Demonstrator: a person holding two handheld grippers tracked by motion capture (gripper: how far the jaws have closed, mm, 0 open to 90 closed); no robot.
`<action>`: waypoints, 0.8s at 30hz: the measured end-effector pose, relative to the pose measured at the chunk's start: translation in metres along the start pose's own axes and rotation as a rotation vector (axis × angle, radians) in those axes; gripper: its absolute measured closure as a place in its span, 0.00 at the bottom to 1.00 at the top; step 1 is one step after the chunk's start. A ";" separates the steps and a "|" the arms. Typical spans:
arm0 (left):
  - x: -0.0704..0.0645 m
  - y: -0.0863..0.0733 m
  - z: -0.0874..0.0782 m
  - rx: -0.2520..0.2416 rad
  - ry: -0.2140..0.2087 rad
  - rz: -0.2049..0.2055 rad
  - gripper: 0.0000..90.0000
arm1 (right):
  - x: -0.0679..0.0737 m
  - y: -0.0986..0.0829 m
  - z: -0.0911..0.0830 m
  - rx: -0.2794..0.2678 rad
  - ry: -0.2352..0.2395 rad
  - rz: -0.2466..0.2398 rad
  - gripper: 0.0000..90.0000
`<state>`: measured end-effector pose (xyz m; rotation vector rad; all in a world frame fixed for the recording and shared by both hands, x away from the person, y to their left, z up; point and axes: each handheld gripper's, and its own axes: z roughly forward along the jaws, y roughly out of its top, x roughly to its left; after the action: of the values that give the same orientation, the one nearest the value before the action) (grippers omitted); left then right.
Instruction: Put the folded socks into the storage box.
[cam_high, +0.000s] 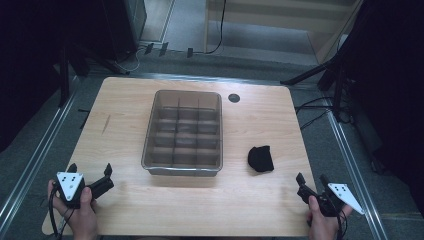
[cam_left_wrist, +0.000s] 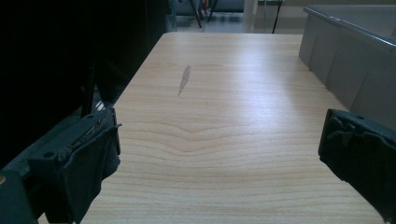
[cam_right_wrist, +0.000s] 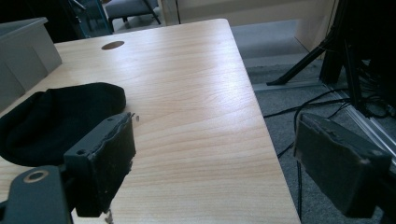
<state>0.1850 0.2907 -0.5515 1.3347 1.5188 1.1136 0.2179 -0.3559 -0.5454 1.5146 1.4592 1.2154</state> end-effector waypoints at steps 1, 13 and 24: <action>0.000 0.000 0.000 -0.001 0.002 0.004 0.00 | 0.000 0.000 0.000 -0.002 -0.004 -0.009 0.14; -0.001 0.000 0.000 -0.002 0.006 0.006 0.00 | 0.003 0.030 -0.008 -0.004 0.000 -0.029 0.14; 0.000 0.000 0.000 -0.003 0.003 -0.008 0.00 | 0.019 0.080 -0.003 0.020 0.000 -0.131 0.14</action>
<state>0.1849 0.2909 -0.5517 1.3245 1.5222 1.1133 0.2399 -0.3472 -0.4669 1.4091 1.5497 1.1261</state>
